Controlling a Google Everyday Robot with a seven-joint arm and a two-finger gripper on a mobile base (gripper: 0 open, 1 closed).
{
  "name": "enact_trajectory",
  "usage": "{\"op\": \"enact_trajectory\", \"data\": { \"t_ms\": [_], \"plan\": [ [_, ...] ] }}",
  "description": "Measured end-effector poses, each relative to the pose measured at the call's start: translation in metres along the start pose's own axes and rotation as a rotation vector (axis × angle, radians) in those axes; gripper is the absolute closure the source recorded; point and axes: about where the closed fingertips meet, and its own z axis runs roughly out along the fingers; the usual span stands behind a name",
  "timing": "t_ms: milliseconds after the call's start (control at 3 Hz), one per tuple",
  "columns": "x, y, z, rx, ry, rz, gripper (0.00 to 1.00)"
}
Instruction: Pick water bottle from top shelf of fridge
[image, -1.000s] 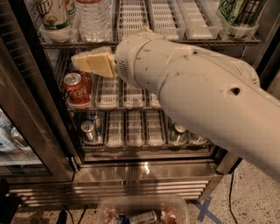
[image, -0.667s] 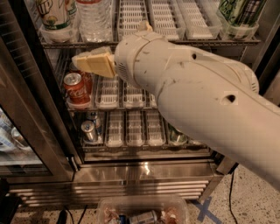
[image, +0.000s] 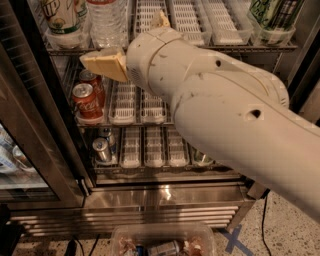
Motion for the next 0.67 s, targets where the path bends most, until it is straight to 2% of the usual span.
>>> {"op": "enact_trajectory", "data": {
  "t_ms": [667],
  "plan": [
    [-0.012, 0.009, 0.025, -0.024, -0.050, 0.008, 0.08]
  ]
}}
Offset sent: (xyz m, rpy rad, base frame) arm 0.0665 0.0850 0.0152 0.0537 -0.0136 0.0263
